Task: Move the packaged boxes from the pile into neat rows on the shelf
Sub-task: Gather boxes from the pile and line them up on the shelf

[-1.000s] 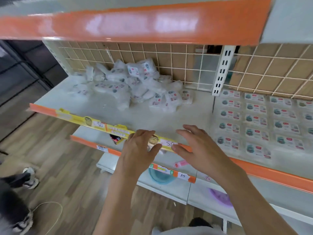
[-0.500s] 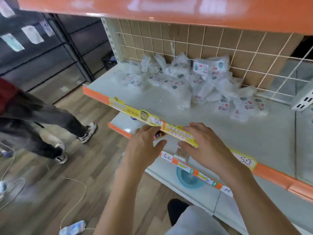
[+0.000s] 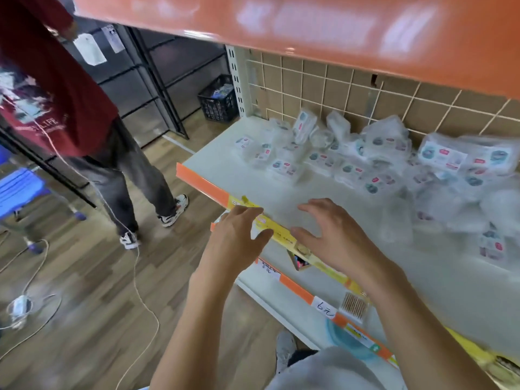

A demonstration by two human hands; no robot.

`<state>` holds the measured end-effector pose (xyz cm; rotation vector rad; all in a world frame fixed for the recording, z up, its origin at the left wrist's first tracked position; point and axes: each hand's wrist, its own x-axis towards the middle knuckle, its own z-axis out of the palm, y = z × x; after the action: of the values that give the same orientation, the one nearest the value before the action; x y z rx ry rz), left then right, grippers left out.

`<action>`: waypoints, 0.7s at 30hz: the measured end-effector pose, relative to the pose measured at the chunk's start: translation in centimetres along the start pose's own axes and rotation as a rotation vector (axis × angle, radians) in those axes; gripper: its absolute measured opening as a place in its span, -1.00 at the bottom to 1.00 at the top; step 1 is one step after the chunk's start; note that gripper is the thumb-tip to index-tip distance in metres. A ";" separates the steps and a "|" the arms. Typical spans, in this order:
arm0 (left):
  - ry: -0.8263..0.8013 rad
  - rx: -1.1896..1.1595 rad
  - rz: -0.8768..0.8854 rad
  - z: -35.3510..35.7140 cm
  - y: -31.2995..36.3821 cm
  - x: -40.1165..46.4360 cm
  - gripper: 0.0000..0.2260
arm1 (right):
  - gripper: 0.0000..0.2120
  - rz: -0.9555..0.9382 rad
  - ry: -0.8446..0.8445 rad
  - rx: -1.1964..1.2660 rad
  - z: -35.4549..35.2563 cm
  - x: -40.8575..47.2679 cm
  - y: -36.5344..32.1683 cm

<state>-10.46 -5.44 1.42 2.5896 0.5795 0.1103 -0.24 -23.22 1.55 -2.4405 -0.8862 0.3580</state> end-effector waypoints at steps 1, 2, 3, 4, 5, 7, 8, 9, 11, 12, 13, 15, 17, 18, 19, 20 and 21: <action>-0.002 -0.007 -0.005 -0.4 -0.5 1.2 -0.54 | -0.48 0.003 -0.003 0.004 0.1 1.4 -0.4; -0.003 -0.012 -0.006 -0.8 -1.1 2.3 -0.54 | -0.47 0.002 0.002 0.011 0.1 2.7 -0.8; -0.003 -0.012 -0.001 -1.2 -1.6 3.4 -0.54 | -0.47 0.003 0.012 0.017 0.2 3.9 -1.1; -0.001 -0.014 0.004 -1.5 -2.0 4.5 -0.54 | -0.48 0.006 0.023 0.020 0.3 5.0 -1.3; -0.002 -0.017 0.005 -1.7 -2.4 5.4 -0.54 | -0.48 0.015 0.032 0.017 0.4 6.0 -1.4; -0.013 -0.030 0.006 -2.0 -3.3 7.0 -0.54 | -0.49 0.040 0.042 0.015 0.6 7.4 -1.8; -0.026 -0.035 0.011 -2.1 -3.8 7.8 -0.54 | -0.49 0.053 0.046 0.014 0.8 8.0 -2.0; -0.040 -0.037 0.018 -2.3 -4.2 8.7 -0.53 | -0.50 0.068 0.052 0.010 1.0 8.5 -2.1; -0.066 -0.048 0.034 -2.4 -5.3 10.6 -0.53 | -0.49 0.099 0.076 0.011 1.5 9.7 -2.2; -0.076 -0.056 0.043 -2.5 -5.8 11.5 -0.53 | -0.49 0.117 0.091 0.021 1.7 10.1 -2.3; -0.084 -0.066 0.055 -2.6 -6.2 12.5 -0.53 | -0.48 0.139 0.107 0.037 2.0 10.6 -2.3; -0.083 -0.101 0.076 -2.7 -7.0 14.4 -0.55 | -0.48 0.187 0.147 0.058 2.5 11.4 -2.6; -0.065 -0.151 0.078 -2.9 -7.8 16.4 -0.59 | -0.49 0.242 0.232 0.077 3.3 12.2 -2.9; -0.051 -0.174 0.083 -2.9 -8.2 17.3 -0.61 | -0.50 0.283 0.288 0.090 3.7 12.6 -3.1; -0.035 -0.189 0.097 -3.0 -8.5 18.3 -0.63 | -0.49 0.333 0.340 0.102 4.2 13.0 -3.2; -0.020 -0.200 0.111 -3.2 -8.9 19.2 -0.66 | -0.47 0.392 0.376 0.107 4.7 13.4 -3.3; -0.006 -0.216 0.121 -3.4 -9.3 20.1 -0.69 | -0.43 0.455 0.387 0.107 5.3 13.8 -3.3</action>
<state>3.60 11.90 -0.54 2.4120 0.3858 0.1944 6.30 -10.01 -2.00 -2.4729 -0.1420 0.0769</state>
